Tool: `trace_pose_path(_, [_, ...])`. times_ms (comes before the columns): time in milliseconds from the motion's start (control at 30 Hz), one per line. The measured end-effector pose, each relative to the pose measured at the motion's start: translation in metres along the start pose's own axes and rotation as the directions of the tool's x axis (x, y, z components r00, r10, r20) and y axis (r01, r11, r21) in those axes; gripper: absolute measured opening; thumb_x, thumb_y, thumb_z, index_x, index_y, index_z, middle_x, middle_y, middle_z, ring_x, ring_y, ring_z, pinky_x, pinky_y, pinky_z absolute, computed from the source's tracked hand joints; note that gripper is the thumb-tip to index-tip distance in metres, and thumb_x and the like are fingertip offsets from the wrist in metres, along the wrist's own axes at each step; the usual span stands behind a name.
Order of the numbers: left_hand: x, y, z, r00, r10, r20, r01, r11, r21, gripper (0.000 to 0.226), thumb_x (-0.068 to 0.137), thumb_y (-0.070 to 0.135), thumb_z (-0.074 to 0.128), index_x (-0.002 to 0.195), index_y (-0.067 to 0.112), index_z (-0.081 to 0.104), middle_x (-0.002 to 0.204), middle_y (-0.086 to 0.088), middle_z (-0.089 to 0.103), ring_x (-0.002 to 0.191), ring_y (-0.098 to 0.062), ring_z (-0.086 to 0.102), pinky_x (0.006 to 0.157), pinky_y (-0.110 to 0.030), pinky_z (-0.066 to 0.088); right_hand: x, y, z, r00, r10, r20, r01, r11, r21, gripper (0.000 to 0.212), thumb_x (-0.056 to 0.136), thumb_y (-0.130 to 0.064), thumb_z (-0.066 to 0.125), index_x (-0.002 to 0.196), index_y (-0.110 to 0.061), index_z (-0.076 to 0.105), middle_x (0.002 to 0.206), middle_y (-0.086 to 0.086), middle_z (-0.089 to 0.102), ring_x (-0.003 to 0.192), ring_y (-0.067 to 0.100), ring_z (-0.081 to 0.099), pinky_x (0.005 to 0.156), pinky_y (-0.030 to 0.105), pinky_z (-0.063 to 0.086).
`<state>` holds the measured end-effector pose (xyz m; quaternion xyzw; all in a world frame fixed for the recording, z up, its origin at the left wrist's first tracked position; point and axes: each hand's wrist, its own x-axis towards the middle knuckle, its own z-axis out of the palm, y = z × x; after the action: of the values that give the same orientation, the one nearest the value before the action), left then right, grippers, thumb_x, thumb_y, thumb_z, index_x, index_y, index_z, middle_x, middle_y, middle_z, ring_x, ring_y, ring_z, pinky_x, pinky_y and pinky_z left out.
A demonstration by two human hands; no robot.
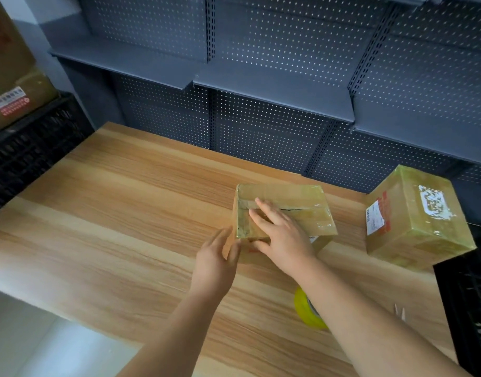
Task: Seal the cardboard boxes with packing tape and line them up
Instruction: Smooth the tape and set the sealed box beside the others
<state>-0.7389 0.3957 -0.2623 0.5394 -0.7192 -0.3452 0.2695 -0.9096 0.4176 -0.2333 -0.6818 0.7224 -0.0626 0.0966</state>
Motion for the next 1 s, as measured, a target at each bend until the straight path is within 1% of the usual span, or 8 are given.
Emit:
trace_pose_path(167, [-0.001, 0.013, 0.007, 0.999, 0.023, 0.047, -0.025, 0.999, 0.033, 0.045, 0.102, 0.033, 0.041, 0.138, 0.010, 0.054, 0.133, -0.007, 0.060, 0.123, -0.022, 0.054, 0.096, -0.016, 0.036, -0.004, -0.005, 0.012, 0.978, 0.042, -0.205, -0.048, 0.998, -0.027, 0.065, 0.080, -0.038, 0.077, 0.140, -0.029, 0.052, 0.146, -0.007, 0.049, 0.136, 0.022, 0.040, 0.110, 0.047, 0.039])
trace_pose_path(400, [0.004, 0.007, -0.013, 0.878, -0.226, 0.422, 0.073, 0.935, 0.348, 0.088, 0.093, 0.069, 0.029, 0.156, 0.014, 0.003, 0.162, -0.008, 0.015, 0.149, -0.026, 0.014, 0.119, -0.041, 0.017, -0.008, -0.003, 0.001, 0.999, -0.048, -0.022, 0.049, 0.998, 0.027, 0.060, 0.098, -0.037, 0.052, 0.151, -0.041, 0.024, 0.158, -0.023, 0.011, 0.150, 0.006, -0.001, 0.121, 0.039, -0.012])
trace_pose_path(500, [0.018, -0.006, -0.039, 0.956, 0.054, 0.289, -0.189, 0.866, 0.463, 0.106, 0.081, 0.077, 0.046, 0.154, 0.025, -0.011, 0.163, 0.006, -0.011, 0.150, -0.020, -0.007, 0.120, -0.039, 0.001, -0.016, -0.001, -0.007, 0.998, -0.069, -0.008, 0.069, 0.998, -0.007, 0.070, 0.096, -0.013, 0.052, 0.149, -0.049, 0.024, 0.160, -0.021, -0.006, 0.149, 0.012, -0.014, 0.121, 0.045, -0.009])
trace_pose_path(600, [0.043, -0.001, -0.049, 0.793, 0.403, 0.457, -0.608, 0.569, 0.554, 0.091, 0.088, 0.068, 0.044, 0.148, 0.041, -0.020, 0.156, 0.008, -0.032, 0.146, -0.020, -0.026, 0.118, -0.044, -0.014, -0.039, 0.002, 0.010, 0.919, 0.229, -0.321, -0.184, 0.969, 0.164, 0.062, 0.085, -0.011, 0.061, 0.141, -0.033, 0.050, 0.159, -0.005, 0.027, 0.139, 0.023, 0.027, 0.112, 0.043, 0.029])
trace_pose_path(667, [0.061, 0.008, -0.046, 0.736, 0.372, 0.565, -0.670, 0.520, 0.530, 0.072, 0.097, 0.057, 0.040, 0.152, 0.043, -0.003, 0.158, 0.010, -0.020, 0.148, -0.021, -0.020, 0.119, -0.049, -0.012, -0.056, -0.010, 0.018, 0.822, 0.490, -0.290, -0.333, 0.826, 0.454, 0.057, 0.088, -0.019, 0.065, 0.143, -0.017, 0.050, 0.150, -0.002, 0.039, 0.134, 0.019, 0.038, 0.113, 0.027, 0.031])
trace_pose_path(767, [0.076, 0.015, -0.038, 0.703, 0.466, 0.538, -0.708, 0.535, 0.461, 0.056, 0.085, 0.041, 0.070, 0.137, 0.038, 0.050, 0.137, 0.001, 0.051, 0.128, -0.030, 0.039, 0.098, -0.053, 0.047, -0.062, -0.030, 0.022, 0.825, 0.562, 0.051, -0.433, 0.572, 0.696, 0.055, 0.094, -0.019, 0.066, 0.144, -0.009, 0.046, 0.137, 0.001, 0.050, 0.118, 0.009, 0.051, 0.084, -0.006, 0.029])
trace_pose_path(833, [0.079, 0.008, -0.031, 0.713, 0.507, 0.484, -0.701, 0.538, 0.468, 0.055, 0.074, 0.033, 0.083, 0.124, 0.034, 0.062, 0.113, -0.001, 0.056, 0.105, -0.028, 0.047, 0.070, -0.044, 0.058, -0.052, -0.032, 0.026, 0.784, 0.617, 0.066, -0.477, 0.531, 0.701, 0.027, 0.097, -0.022, 0.060, 0.122, -0.017, 0.066, 0.113, 0.005, 0.066, 0.099, 0.017, 0.063, 0.076, 0.013, 0.045])
trace_pose_path(1000, [0.087, 0.008, -0.023, 0.740, 0.476, 0.475, -0.664, 0.629, 0.404, 0.042, 0.091, 0.024, 0.063, 0.131, 0.034, 0.058, 0.124, -0.001, 0.046, 0.120, -0.028, 0.040, 0.086, -0.044, 0.052, -0.035, -0.026, 0.043, 0.737, 0.672, -0.069, -0.488, 0.600, 0.634, 0.024, 0.093, -0.030, 0.060, 0.076, -0.013, 0.062, 0.074, 0.005, 0.069, 0.074, 0.023, 0.067, 0.066, 0.037, 0.050])
